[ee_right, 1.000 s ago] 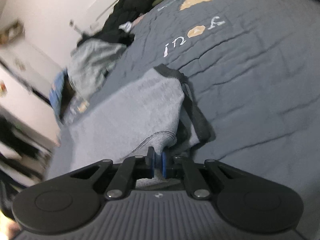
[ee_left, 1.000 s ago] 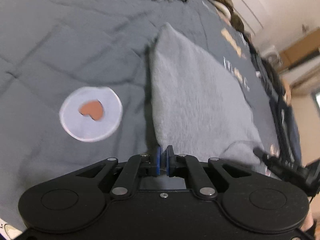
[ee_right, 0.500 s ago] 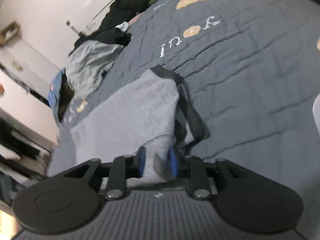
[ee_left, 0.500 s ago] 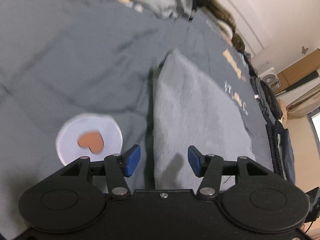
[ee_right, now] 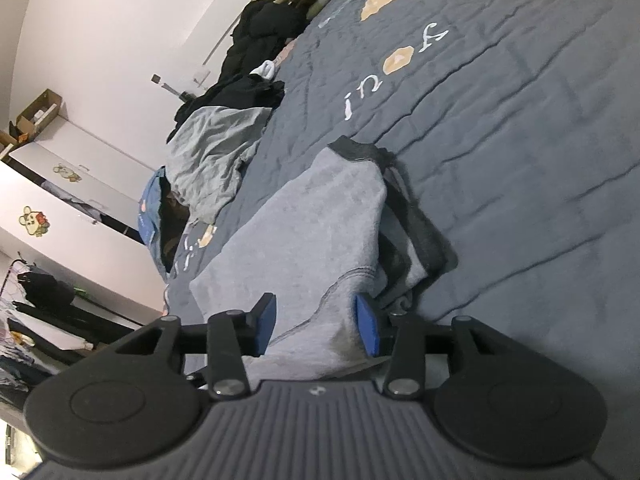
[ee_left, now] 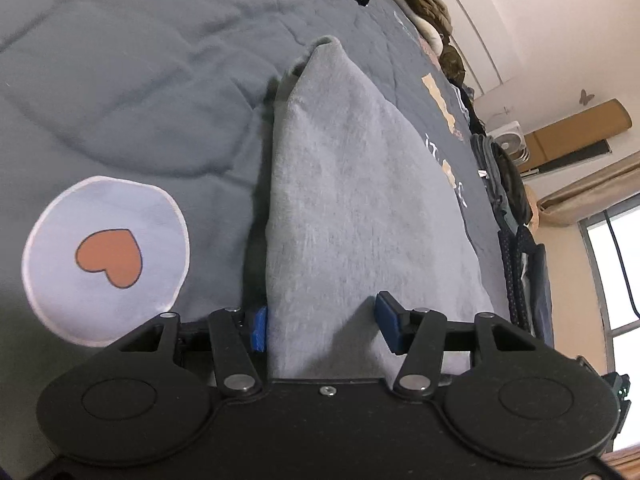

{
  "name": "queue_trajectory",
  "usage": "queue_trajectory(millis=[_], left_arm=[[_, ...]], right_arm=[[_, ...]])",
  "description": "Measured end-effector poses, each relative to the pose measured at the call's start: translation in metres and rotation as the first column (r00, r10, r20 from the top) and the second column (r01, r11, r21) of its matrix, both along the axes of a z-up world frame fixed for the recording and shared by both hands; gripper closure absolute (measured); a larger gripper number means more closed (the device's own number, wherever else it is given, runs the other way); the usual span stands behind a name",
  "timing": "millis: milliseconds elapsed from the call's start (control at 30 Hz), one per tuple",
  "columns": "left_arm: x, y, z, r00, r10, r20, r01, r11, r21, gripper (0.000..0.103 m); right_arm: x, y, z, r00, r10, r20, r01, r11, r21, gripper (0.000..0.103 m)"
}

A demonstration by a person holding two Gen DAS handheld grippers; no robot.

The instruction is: Fold clothes

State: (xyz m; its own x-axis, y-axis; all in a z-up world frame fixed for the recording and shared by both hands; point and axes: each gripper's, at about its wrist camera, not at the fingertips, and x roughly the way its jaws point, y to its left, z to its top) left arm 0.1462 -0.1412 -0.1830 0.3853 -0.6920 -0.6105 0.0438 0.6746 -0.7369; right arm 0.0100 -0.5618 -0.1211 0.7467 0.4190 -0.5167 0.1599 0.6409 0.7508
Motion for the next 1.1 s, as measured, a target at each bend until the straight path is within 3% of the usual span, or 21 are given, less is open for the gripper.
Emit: queue_trajectory(millis=[133,267,300,333,433,700,900,1000,1100], left_arm=[[0.003,0.003,-0.007,0.999,0.032,-0.018,-0.033,0.997,-0.069,0.051],[0.002,-0.004,-0.005,0.999,0.032,0.005,-0.032,0.998,-0.060,0.051],[0.002,-0.005,-0.003,0.999,0.035,0.010,-0.034,0.998,-0.056,0.055],[0.002,-0.006,-0.003,0.999,0.036,0.014,-0.035,0.998,-0.052,0.066],[0.001,-0.006,-0.002,0.999,0.050,0.009,-0.049,0.996,-0.070,0.077],[0.001,-0.012,0.003,0.998,0.062,0.012,-0.062,0.998,-0.031,0.077],[0.003,-0.018,0.003,0.998,0.068,0.009,-0.067,0.997,-0.028,0.077],[0.002,-0.016,0.002,0.998,0.067,0.007,-0.067,0.997,-0.028,0.077],[0.001,-0.014,0.001,0.998,0.065,0.007,-0.065,0.997,-0.028,0.077]], right_arm=[[-0.001,0.000,0.000,1.000,0.026,0.005,-0.027,0.998,0.049,0.058],[-0.005,-0.003,0.002,0.999,0.032,-0.001,-0.032,0.996,0.079,0.057],[-0.007,-0.005,0.005,1.000,0.028,0.002,-0.028,0.996,0.081,0.056],[-0.009,-0.008,0.007,1.000,0.024,0.009,-0.025,0.996,0.083,0.056],[-0.020,-0.018,0.015,0.999,-0.021,0.030,0.018,0.995,0.096,0.054],[-0.047,0.011,-0.018,0.991,-0.113,-0.066,0.127,0.952,0.278,0.034],[-0.038,0.033,-0.051,0.963,-0.226,-0.144,0.260,0.920,0.293,0.029],[-0.029,0.042,-0.060,0.951,-0.277,-0.137,0.304,0.918,0.254,0.028],[-0.021,0.045,-0.062,0.939,-0.332,-0.091,0.345,0.904,0.253,0.020]])
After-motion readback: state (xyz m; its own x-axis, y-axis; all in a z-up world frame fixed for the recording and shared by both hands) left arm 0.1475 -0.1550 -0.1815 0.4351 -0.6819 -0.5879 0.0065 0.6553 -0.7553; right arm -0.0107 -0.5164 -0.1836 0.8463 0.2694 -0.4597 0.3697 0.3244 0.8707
